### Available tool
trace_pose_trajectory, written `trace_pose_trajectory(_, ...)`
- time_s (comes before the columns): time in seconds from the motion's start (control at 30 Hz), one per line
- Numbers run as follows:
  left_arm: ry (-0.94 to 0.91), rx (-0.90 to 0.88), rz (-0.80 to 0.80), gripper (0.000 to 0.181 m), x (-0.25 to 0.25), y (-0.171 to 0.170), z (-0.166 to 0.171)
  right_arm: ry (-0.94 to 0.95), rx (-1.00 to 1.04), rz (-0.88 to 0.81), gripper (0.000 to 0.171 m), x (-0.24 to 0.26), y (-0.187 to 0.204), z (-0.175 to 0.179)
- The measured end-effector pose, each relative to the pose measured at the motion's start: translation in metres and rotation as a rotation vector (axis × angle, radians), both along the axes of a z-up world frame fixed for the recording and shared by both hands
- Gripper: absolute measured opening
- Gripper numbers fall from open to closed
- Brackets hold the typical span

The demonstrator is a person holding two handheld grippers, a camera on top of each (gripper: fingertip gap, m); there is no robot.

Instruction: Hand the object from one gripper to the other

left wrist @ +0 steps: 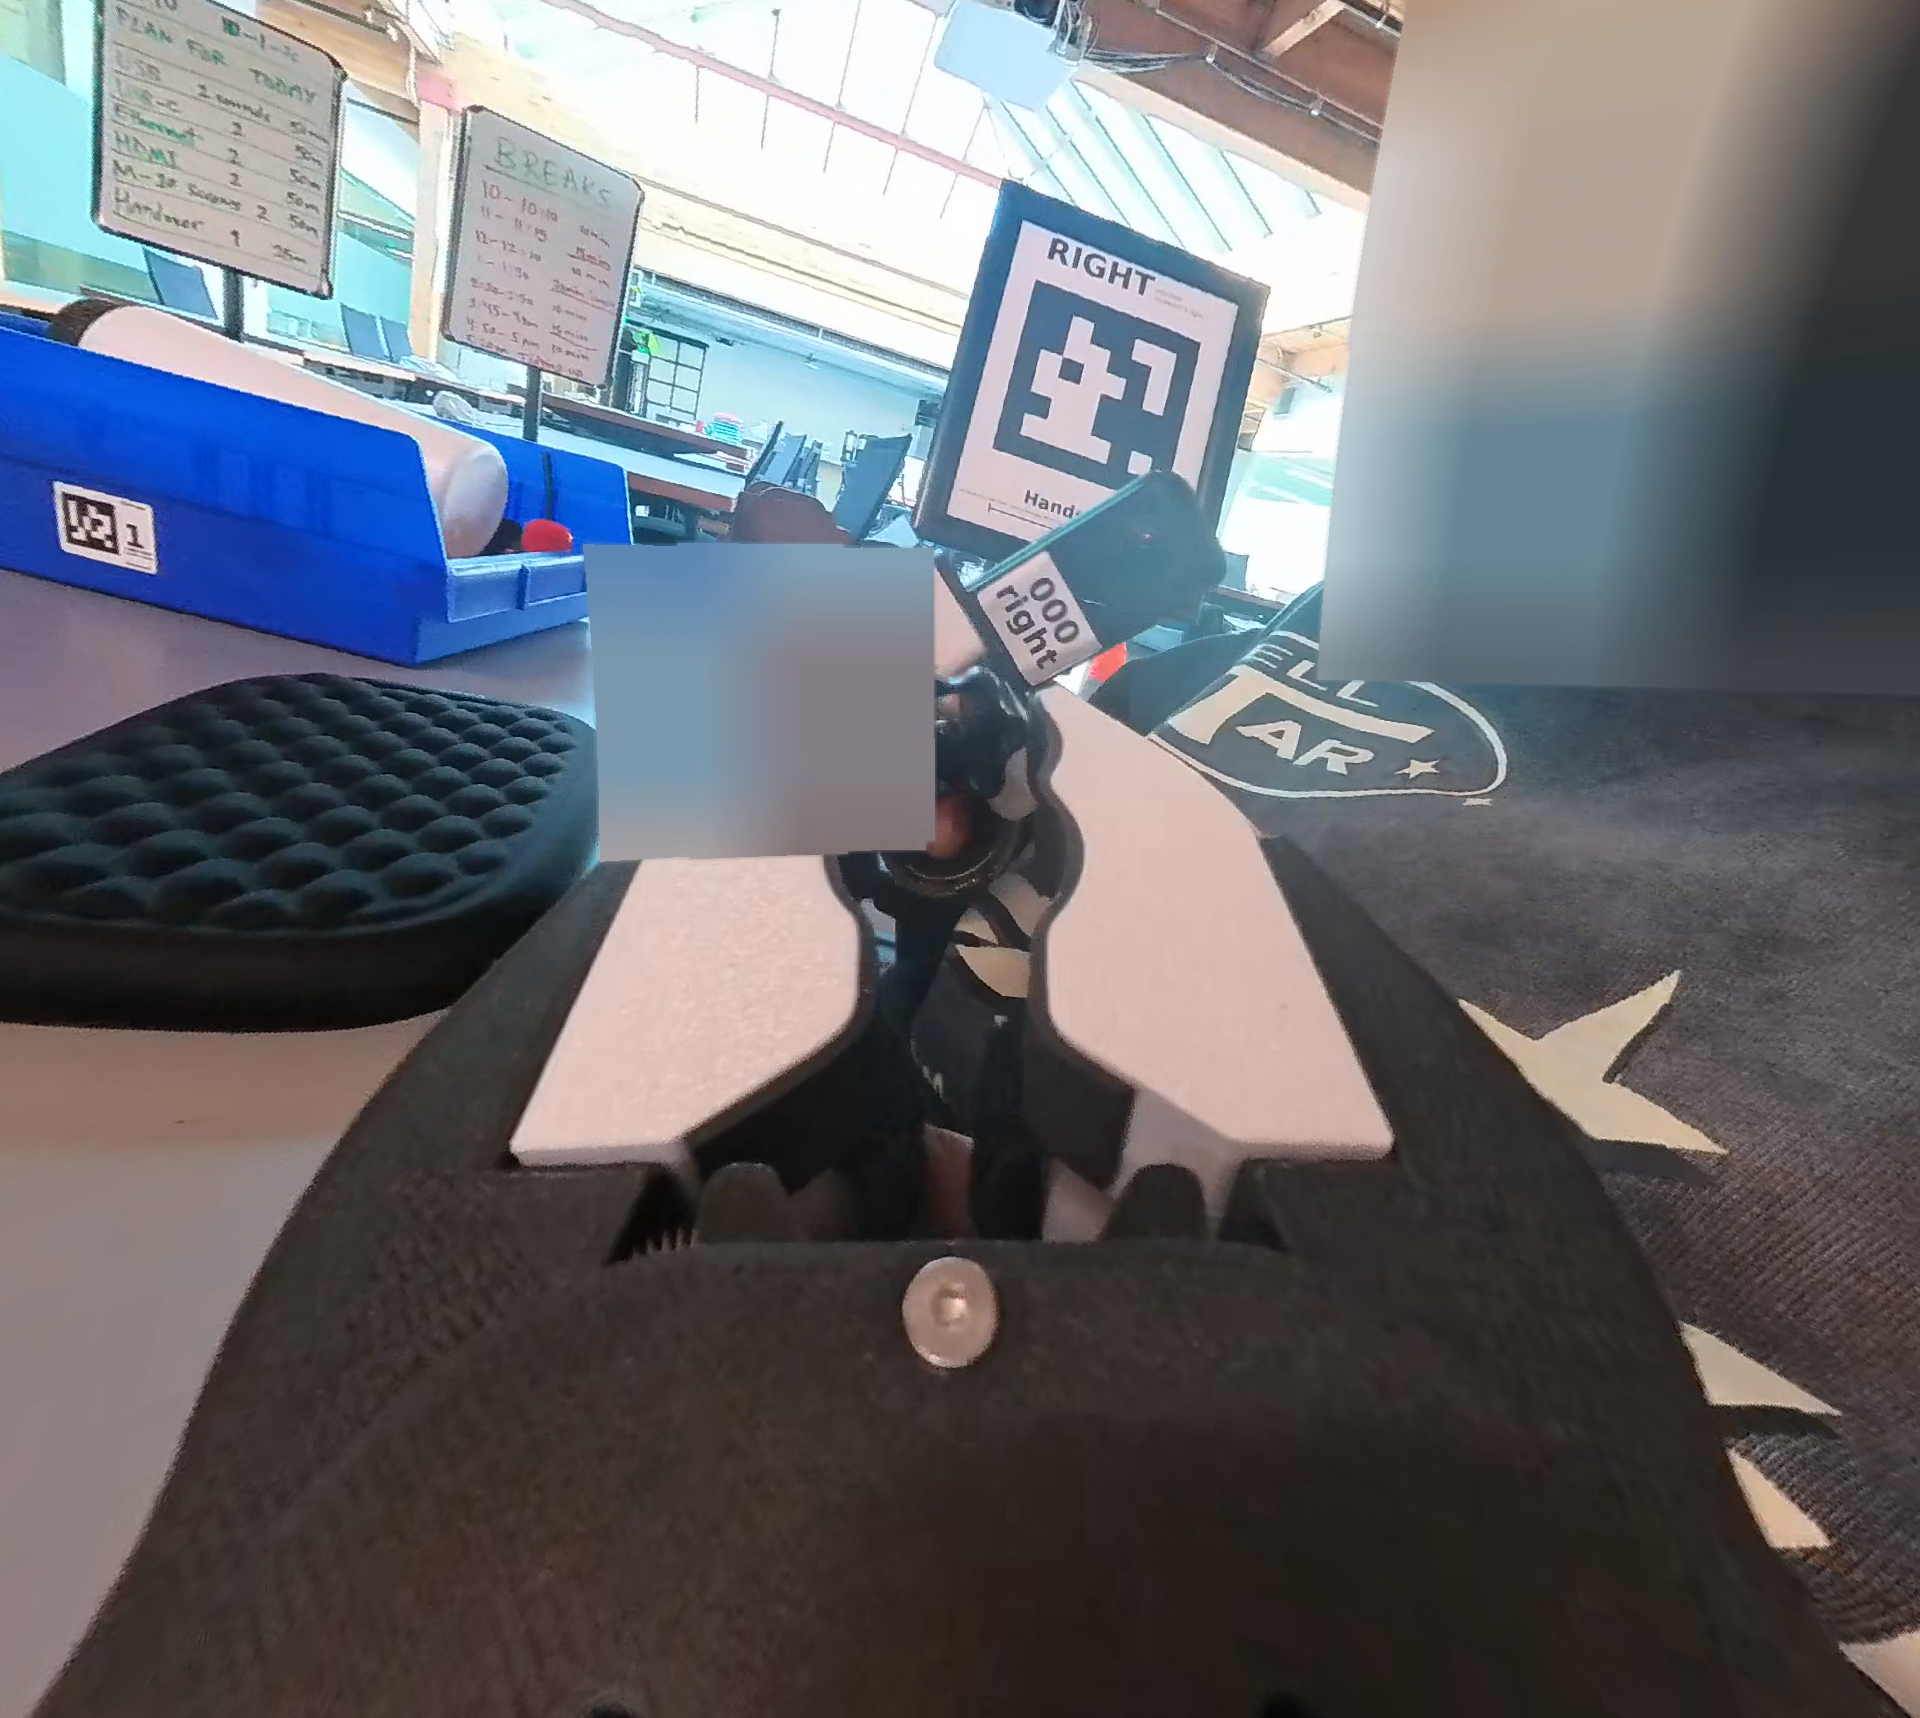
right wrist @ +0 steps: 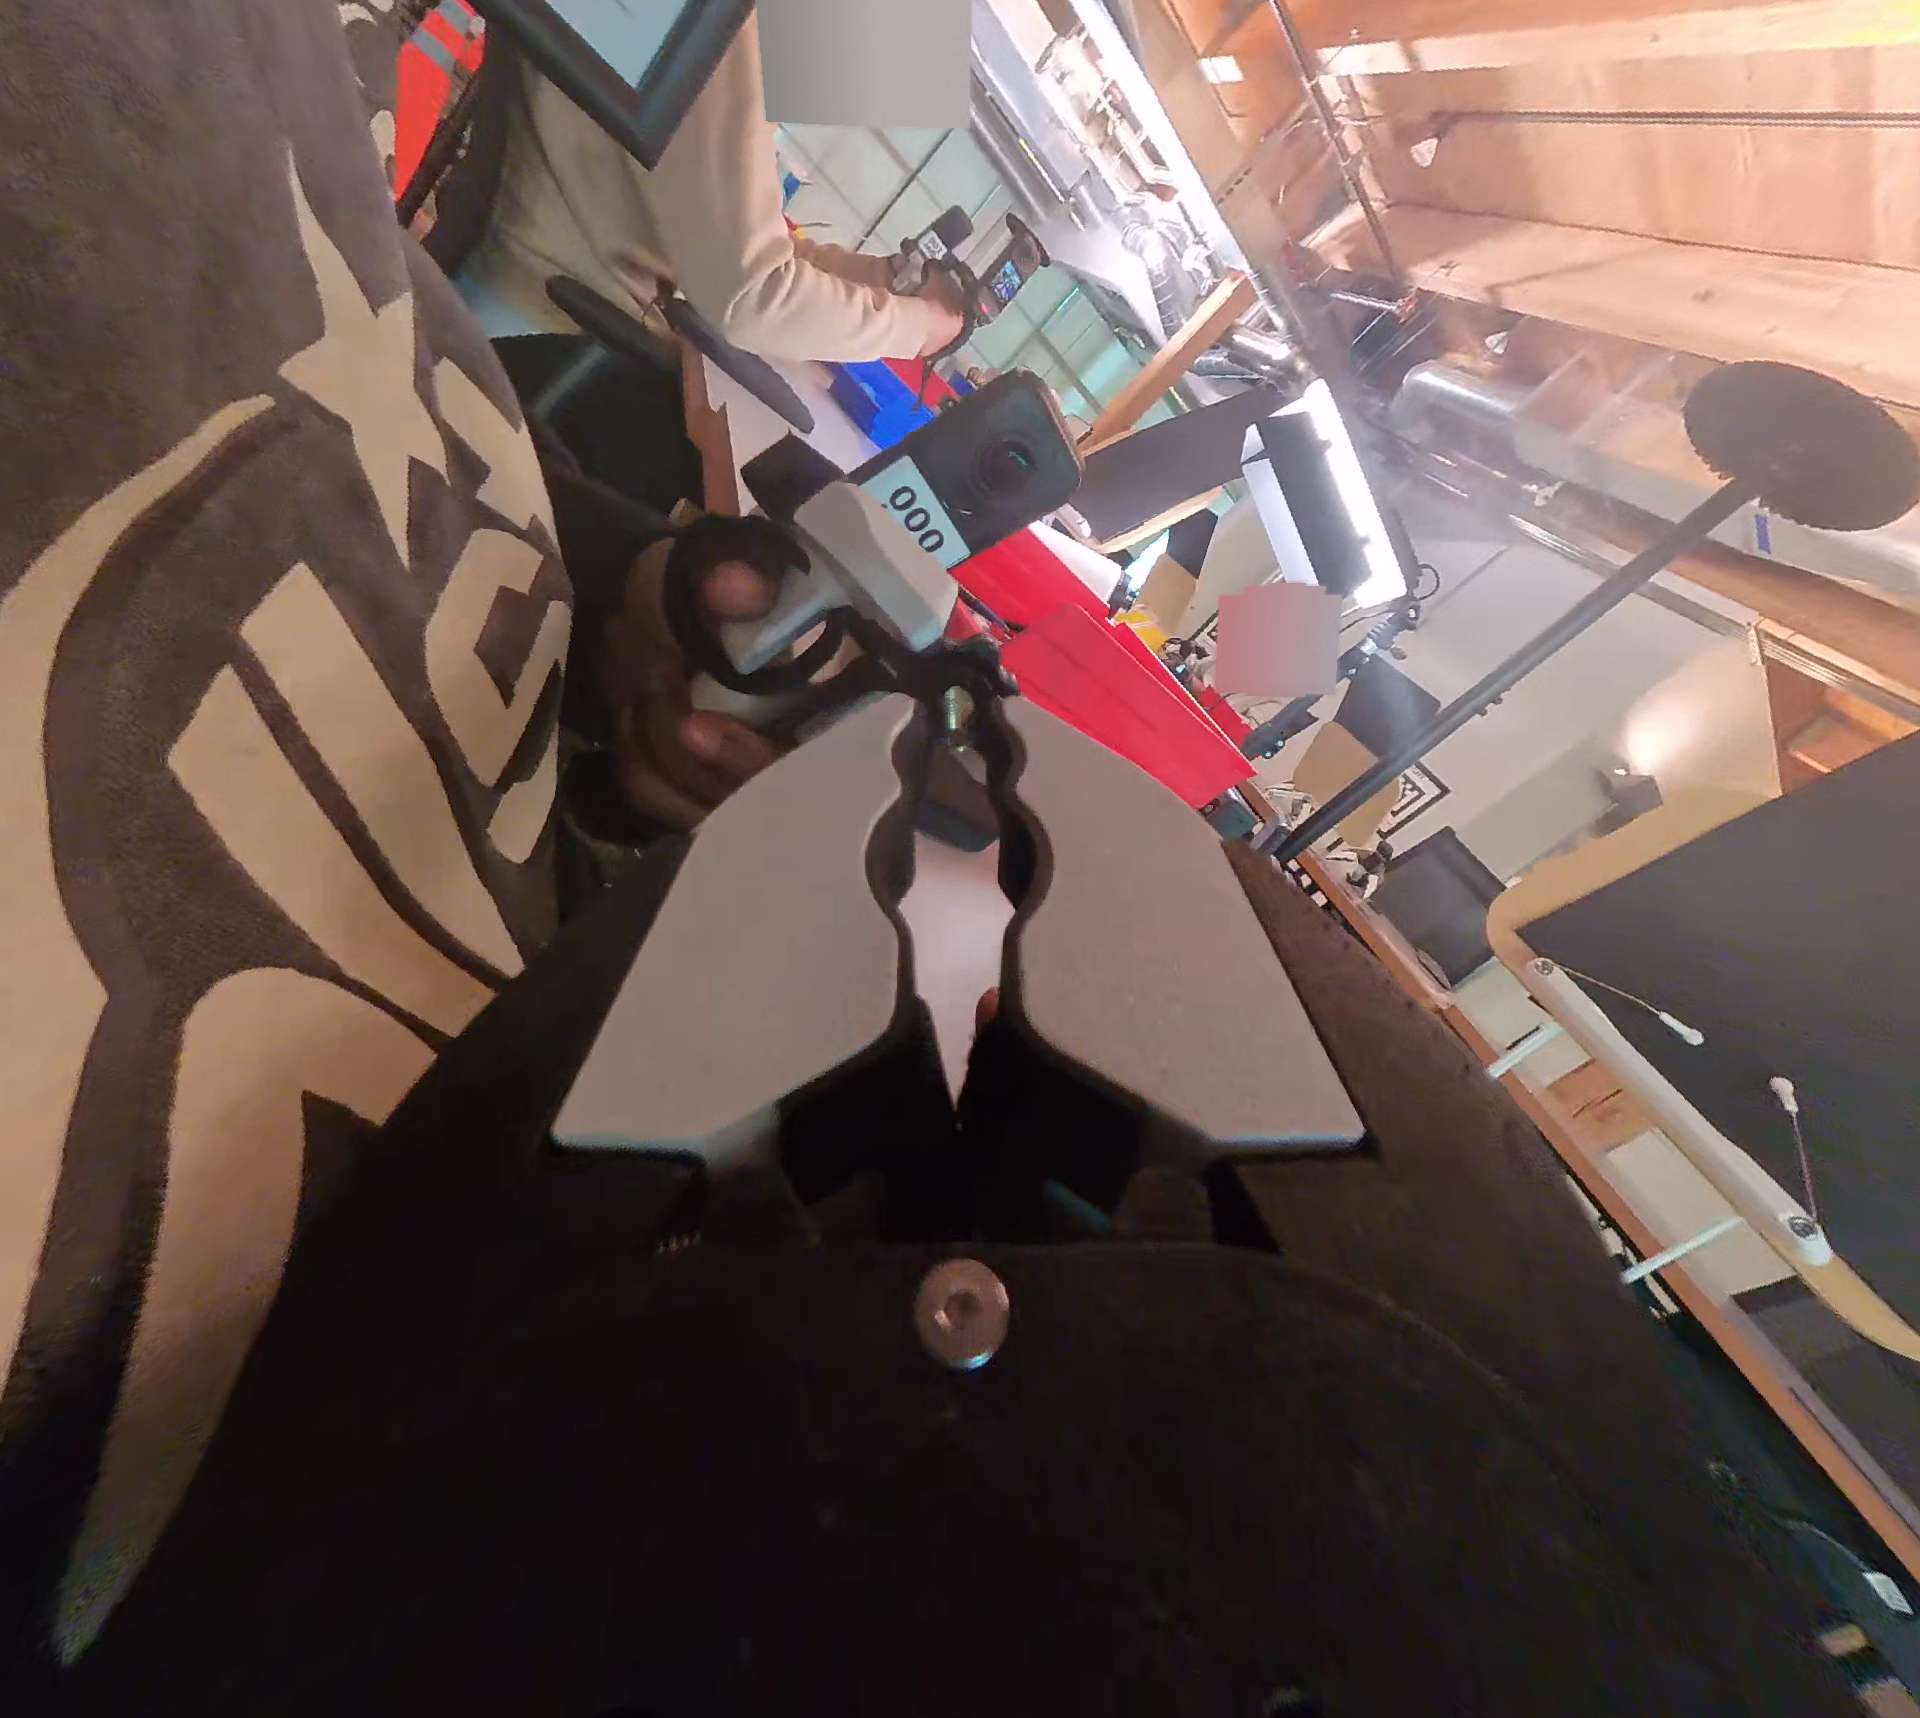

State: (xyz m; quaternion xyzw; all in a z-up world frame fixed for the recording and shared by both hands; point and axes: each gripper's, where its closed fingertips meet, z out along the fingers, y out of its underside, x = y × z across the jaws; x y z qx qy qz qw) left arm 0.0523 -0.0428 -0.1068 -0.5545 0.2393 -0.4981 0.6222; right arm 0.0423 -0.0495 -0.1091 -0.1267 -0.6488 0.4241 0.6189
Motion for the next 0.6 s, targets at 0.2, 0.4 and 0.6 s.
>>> trace_pose_trajectory(0.2,0.013,0.022,-0.015,0.026,0.003,-0.003,0.000,-0.035,-0.015,0.025,0.006,0.001,-0.002,-0.001)
trace_pose_trajectory(0.4,0.136,0.189,0.150,0.041,-0.004,0.000,0.002,-0.299,-0.474,0.198,0.006,0.000,0.005,0.005)
trace_pose_trajectory(0.6,0.211,0.217,0.216,0.039,-0.003,0.006,-0.004,-0.502,-0.754,0.325,0.006,0.000,0.007,0.001)
